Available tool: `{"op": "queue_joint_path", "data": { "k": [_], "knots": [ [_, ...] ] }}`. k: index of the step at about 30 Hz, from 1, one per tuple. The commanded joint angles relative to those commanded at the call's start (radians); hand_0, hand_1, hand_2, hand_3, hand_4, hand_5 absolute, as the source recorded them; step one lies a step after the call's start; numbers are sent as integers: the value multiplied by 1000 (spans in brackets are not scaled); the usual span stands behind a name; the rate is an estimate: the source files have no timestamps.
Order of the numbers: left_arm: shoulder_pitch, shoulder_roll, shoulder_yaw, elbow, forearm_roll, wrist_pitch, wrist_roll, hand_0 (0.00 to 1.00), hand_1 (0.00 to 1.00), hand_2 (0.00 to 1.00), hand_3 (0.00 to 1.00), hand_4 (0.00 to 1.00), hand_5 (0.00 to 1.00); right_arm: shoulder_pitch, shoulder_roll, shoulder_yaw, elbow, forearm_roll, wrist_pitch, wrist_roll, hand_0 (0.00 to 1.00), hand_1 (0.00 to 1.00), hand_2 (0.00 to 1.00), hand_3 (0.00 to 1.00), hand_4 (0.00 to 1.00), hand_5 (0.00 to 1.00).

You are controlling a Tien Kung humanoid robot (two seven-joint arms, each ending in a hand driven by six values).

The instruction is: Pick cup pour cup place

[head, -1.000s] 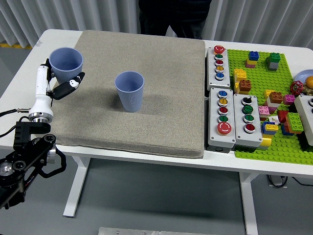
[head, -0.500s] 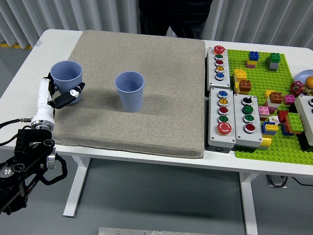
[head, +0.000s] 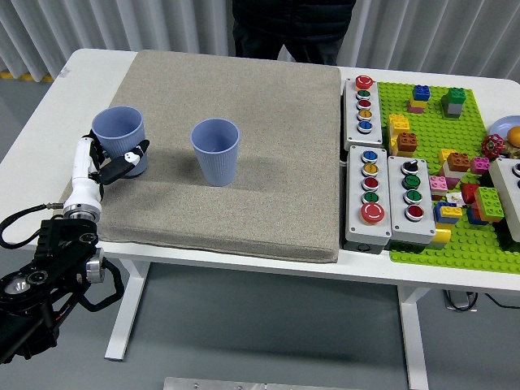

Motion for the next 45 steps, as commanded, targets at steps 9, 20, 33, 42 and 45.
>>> {"op": "queue_joint_path", "data": {
  "k": [9,20,33,42,45],
  "knots": [
    [15,-10,-2,11,1,-14,-3,613,573,567,546,662,89,1,2,1,0,0,-1,-1,721,682,674,628,108,309],
    [33,-19,-21,6,19,-31,-13,625,580,578,562,677,94,-1,4,2,0,-3,0,-2,720,682,673,628,108,309],
    [34,-18,-36,9,66,-69,2,702,676,742,756,828,203,-1,4,1,0,0,1,-2,720,682,673,628,108,309],
    [42,-18,-43,9,82,-84,9,726,704,825,849,896,280,-5,4,3,0,-5,3,-2,720,682,673,628,109,308],
    [41,-17,-46,8,88,-89,11,726,704,825,849,896,280,-5,4,2,0,-5,3,-3,720,682,673,628,109,308]
  ]
}}
